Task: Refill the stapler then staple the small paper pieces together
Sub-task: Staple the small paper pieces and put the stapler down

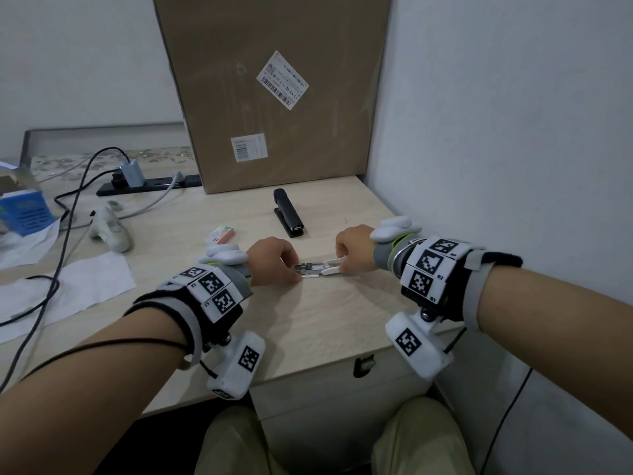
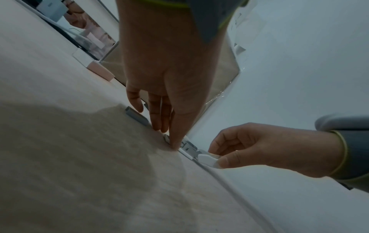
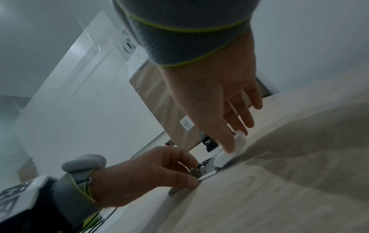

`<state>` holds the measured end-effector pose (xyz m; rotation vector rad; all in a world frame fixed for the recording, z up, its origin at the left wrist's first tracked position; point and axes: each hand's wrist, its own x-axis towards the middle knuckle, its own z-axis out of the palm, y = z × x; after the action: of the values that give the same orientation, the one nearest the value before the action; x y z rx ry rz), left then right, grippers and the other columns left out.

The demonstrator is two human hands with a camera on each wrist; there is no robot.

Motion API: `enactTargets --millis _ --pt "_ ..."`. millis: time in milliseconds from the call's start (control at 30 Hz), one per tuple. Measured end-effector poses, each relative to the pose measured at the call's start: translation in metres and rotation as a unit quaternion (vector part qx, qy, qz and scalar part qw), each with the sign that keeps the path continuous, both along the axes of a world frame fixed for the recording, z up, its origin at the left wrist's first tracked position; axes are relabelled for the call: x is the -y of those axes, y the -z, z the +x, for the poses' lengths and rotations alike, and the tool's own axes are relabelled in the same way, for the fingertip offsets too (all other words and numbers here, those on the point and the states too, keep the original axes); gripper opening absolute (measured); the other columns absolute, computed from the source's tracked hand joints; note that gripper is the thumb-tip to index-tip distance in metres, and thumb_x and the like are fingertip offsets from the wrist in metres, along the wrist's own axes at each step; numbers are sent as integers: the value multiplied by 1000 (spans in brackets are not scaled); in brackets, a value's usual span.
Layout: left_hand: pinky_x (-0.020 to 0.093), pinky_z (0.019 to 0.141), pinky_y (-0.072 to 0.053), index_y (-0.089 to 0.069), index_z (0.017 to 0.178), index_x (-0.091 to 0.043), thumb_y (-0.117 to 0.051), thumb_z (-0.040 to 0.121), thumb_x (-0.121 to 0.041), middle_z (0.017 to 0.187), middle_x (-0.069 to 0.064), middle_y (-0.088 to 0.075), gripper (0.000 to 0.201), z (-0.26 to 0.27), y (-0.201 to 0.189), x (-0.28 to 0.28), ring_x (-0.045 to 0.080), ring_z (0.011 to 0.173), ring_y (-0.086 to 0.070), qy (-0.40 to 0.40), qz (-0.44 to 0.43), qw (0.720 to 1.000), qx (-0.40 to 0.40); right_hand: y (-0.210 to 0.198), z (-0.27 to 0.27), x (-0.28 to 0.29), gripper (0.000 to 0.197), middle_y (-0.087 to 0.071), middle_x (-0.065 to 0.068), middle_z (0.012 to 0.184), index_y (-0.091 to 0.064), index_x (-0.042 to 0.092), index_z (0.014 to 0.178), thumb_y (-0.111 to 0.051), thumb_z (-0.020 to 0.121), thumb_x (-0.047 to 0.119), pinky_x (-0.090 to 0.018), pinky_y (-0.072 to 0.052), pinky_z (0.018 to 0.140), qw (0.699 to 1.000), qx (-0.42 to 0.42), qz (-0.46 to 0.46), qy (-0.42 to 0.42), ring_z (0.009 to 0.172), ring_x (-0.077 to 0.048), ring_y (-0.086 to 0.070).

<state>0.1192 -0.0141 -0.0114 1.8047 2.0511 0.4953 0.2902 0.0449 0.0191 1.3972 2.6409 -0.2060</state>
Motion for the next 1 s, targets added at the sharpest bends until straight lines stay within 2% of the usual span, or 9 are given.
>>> enactTargets --millis 133,267,367,533,633,700,800,900,1000 --pt "14 67 -40 -64 107 -12 -75 74 -22 94 -5 -58 36 -8 -5 4 13 87 -54 8 4 1000 -4 -2 -13 1 43 -62 -10 122 -56 8 121 -63 85 32 -39 -51 93 1000 -7 2 -14 110 -30 -60" --pt "15 64 -40 -67 103 -12 -74 74 -22 101 1 -66 32 -31 -11 10 14 88 -57 -39 -2 999 -18 -7 -29 4 34 -63 -13 126 -62 6 119 -53 88 18 -38 -50 95 999 -40 25 -6 115 -31 -60" --pt "8 61 -33 -70 101 -9 -76 74 -26 94 2 -62 33 -40 -10 16 14 89 -54 -47 -26 997 -60 -8 -37 8 34 -65 -11 125 -64 5 119 -46 90 10 -33 -51 90 998 -48 27 4 117 -26 -61" --pt "25 84 -44 -71 94 -7 -76 74 -30 88 1 -62 30 -40 -4 14 17 87 -57 -48 -49 995 -68 -3 -42 12 29 -69 -16 115 -67 3 110 -48 89 9 -27 -42 69 997 -76 9 -3 108 -32 -64" --pt "32 86 -50 -72 86 -9 -75 74 -30 85 2 -65 24 -39 -3 10 24 96 -63 -31 -53 995 -77 -2 -44 14 25 -70 -14 109 -68 4 104 -48 89 10 -26 -40 68 996 -90 10 -11 101 -31 -65" --pt "33 89 -49 -72 85 -10 -74 74 -34 83 0 -65 26 -37 -4 10 22 96 -61 -24 -40 996 -75 -2 -44 16 24 -70 -12 109 -68 6 103 -49 89 11 -26 -41 70 994 -107 14 -19 100 -31 -64" --pt "32 85 -50 -71 88 -10 -72 77 -32 80 -2 -63 25 -34 -7 10 18 85 -60 -15 3 999 -36 -2 -46 16 21 -69 -7 112 -67 13 105 -56 89 20 -27 -43 75 987 -153 12 -38 102 -27 -63" --pt "27 72 -49 -72 88 -8 -72 78 -23 73 -4 -63 18 -27 -13 10 15 76 -59 -5 34 999 15 -2 -48 19 27 -69 -2 112 -66 18 112 -61 88 28 -27 -44 76 985 -166 6 -56 102 -24 -63" --pt "32 73 -49 -73 87 -8 -75 75 -23 75 0 -66 20 -22 -18 9 16 75 -60 -10 65 997 48 -4 -50 21 29 -68 -4 114 -67 18 114 -63 87 28 -29 -48 79 988 -139 11 -69 103 -26 -64"
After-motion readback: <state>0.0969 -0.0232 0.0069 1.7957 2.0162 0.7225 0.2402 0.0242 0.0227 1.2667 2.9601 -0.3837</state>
